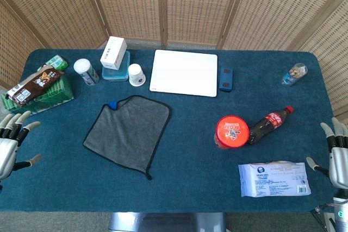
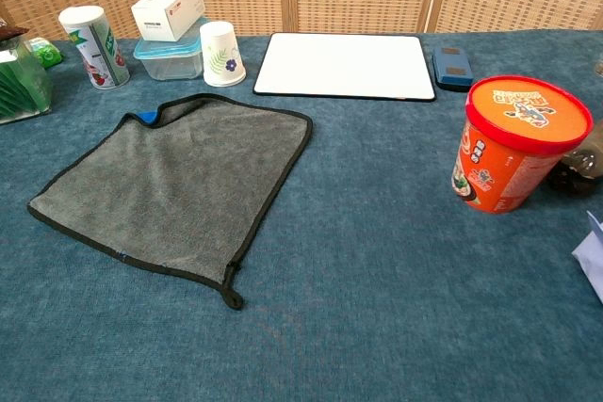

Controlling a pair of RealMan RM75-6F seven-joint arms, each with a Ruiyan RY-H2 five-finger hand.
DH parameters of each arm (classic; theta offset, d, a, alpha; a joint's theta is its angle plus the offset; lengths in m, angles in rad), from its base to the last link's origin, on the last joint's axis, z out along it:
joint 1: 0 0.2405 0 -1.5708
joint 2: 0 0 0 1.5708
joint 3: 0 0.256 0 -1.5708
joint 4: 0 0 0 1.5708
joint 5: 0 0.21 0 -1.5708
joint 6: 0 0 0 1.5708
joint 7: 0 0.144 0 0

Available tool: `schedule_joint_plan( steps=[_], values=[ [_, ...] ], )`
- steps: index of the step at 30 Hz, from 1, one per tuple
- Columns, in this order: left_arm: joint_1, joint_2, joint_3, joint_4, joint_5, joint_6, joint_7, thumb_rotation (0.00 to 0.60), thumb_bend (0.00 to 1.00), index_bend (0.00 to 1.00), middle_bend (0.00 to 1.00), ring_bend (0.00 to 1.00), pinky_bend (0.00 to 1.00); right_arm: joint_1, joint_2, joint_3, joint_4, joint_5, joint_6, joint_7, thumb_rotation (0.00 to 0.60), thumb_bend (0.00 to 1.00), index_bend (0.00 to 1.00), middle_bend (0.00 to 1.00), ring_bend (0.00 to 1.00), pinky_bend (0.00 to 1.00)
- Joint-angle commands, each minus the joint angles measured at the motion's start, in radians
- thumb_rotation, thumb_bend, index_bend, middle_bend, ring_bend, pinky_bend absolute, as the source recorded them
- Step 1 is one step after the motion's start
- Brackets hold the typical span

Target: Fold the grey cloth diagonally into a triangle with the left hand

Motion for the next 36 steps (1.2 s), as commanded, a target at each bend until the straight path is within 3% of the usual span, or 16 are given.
schedule_joint_plan(
  steps=[1,6,10,19,29,36],
  values=[
    [0.001,-0.002,-0.006,0.007,0.001,-0.007,-0.009,0.600,0.06,0.20,0.00,0.00,0.00,-0.001,0.002,0.000,-0.006,0.001,-0.002,0.004,0.600,0.00,0.12,0.00,0.00,0.00],
    [-0.010,-0.018,-0.018,0.042,0.017,-0.026,-0.022,0.600,0.06,0.21,0.00,0.00,0.00,-0.004,0.007,0.000,-0.014,-0.002,0.002,0.009,0.600,0.00,0.12,0.00,0.00,0.00],
    [-0.051,-0.070,-0.046,0.145,0.048,-0.043,-0.066,0.600,0.06,0.21,0.00,0.00,0.00,-0.007,0.015,-0.001,-0.026,-0.004,0.001,0.022,0.600,0.00,0.12,0.00,0.00,0.00],
    [-0.263,-0.252,-0.113,0.565,0.184,-0.092,-0.192,0.600,0.06,0.22,0.00,0.00,0.00,0.002,0.025,0.007,-0.036,0.026,-0.034,0.037,0.600,0.00,0.12,0.00,0.00,0.00],
    [-0.482,-0.485,-0.070,1.023,0.296,-0.157,-0.297,0.600,0.06,0.27,0.00,0.00,0.02,0.015,0.028,0.020,-0.037,0.069,-0.070,0.038,0.600,0.00,0.12,0.00,0.00,0.00],
    [-0.558,-0.582,-0.031,1.199,0.307,-0.236,-0.341,0.600,0.06,0.30,0.00,0.00,0.04,0.018,0.027,0.029,-0.037,0.090,-0.077,0.031,0.600,0.00,0.12,0.00,0.00,0.00]
  ],
)
